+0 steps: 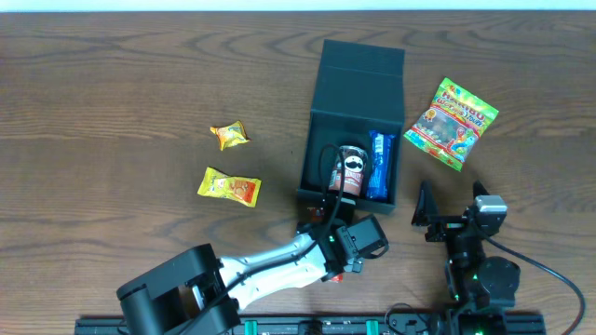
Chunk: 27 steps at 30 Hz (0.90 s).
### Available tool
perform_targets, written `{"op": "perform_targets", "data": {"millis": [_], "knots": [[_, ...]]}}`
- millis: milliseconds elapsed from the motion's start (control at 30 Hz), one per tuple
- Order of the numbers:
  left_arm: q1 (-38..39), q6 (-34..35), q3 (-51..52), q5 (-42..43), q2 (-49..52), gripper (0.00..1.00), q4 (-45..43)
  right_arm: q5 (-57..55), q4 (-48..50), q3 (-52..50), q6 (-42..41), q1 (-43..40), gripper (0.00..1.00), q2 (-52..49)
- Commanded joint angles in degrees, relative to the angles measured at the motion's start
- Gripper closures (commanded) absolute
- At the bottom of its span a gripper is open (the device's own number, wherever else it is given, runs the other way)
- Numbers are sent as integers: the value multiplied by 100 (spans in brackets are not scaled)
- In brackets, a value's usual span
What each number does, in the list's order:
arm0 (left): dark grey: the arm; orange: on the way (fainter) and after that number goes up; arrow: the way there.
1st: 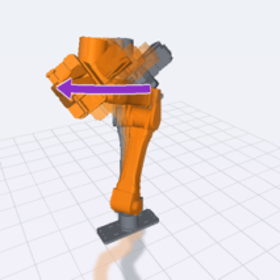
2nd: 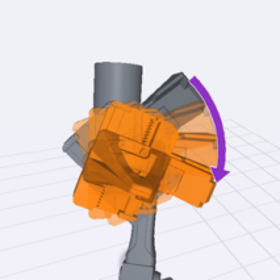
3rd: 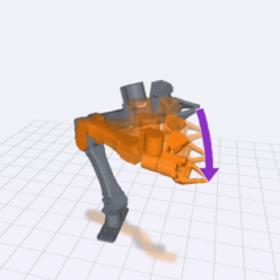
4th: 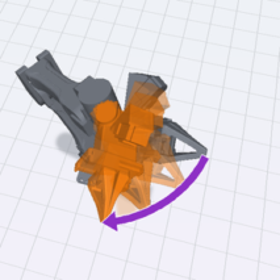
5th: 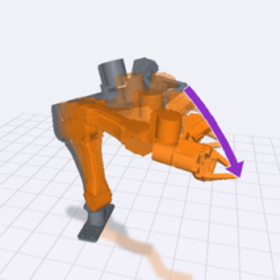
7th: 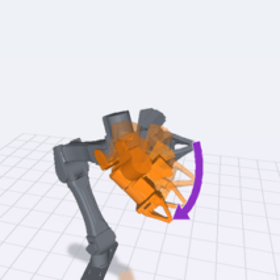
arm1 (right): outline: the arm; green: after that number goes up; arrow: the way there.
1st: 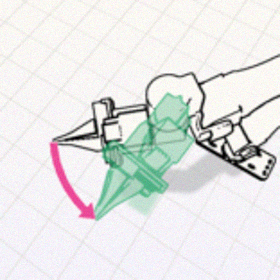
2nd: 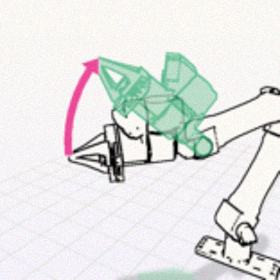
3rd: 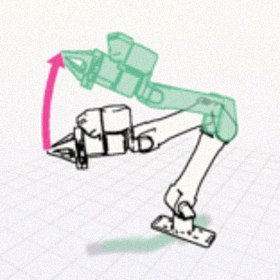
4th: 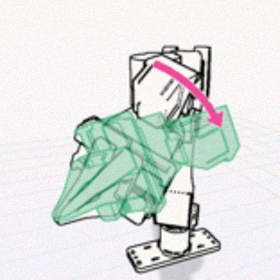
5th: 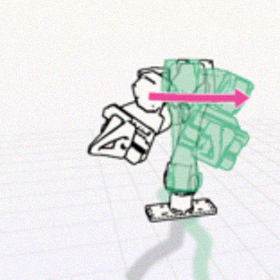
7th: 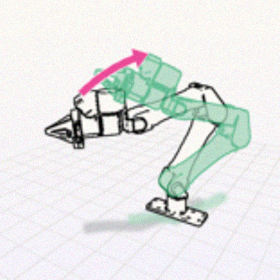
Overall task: Pack container
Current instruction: 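Grasp the red Hello Panda box with the left gripper, then lift the Hello Panda box toward the black box opening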
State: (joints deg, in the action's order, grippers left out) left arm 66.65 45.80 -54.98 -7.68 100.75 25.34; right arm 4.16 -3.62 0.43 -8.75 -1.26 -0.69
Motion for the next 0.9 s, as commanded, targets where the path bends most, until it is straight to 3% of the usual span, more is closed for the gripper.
{"op": "perform_targets", "data": {"millis": [0,333,433,867], "knots": [[22,-120,48,-151,114,1,-11,37,-22,-11,-63,-17,1,35],[11,-122,46,-186,114,16,9,37,-22,-11,-63,-17,1,35],[11,-127,46,-186,114,28,11,37,-22,-11,-63,-17,1,35],[11,-431,-94,-225,-72,39,317,37,-22,-11,-63,-17,1,35]]}}
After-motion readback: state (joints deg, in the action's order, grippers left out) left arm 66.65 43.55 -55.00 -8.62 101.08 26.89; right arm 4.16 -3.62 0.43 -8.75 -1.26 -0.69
